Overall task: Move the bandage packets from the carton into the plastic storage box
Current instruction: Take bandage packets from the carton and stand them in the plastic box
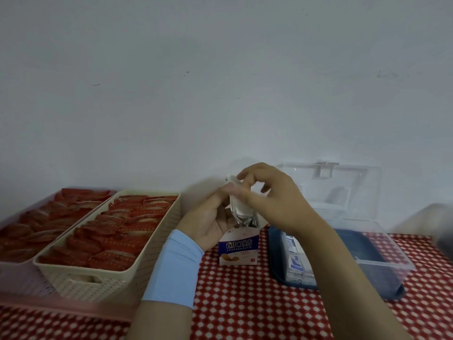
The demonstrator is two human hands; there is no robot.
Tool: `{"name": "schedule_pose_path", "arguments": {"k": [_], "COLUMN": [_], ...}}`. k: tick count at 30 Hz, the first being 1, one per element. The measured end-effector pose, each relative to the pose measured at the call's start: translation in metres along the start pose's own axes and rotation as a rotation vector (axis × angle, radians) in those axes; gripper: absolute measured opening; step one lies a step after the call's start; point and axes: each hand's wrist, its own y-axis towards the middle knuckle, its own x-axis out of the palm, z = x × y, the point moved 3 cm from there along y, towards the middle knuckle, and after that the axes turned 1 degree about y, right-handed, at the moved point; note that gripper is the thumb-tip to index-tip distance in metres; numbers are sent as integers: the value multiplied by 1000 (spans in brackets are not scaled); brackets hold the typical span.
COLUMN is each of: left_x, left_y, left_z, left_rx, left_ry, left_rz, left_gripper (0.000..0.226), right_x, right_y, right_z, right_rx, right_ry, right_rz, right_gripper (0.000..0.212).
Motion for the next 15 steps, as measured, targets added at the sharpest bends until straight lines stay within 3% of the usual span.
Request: {"name": "schedule_pose_path", "arguments": {"k": [3,6,9,12,15], "left_x": [-1,2,3,3,3], "left_y": [-5,-7,-6,-7,-9], "left_z": [2,3,2,1,3], "left_rx": [-28,-31,-36,-29,-13], "left_ry": [-16,-10,-45,-83,-29], "left_rz": [-43,-82,-86,-94,-154], "left_gripper": [49,51,51,34,39], "right_x": [2,4,6,4,0], "right_y": [-6,-6,-5,-6,-5], "right_z": [-6,-5,-4,-4,-1], "right_rx": [34,-3,-30,-23,29], "right_ry": [-78,-85,-60,-39,88], "right_rz": [-232,-236,-214,-250,-209], "right_gripper": [41,49,49,47,24]}}
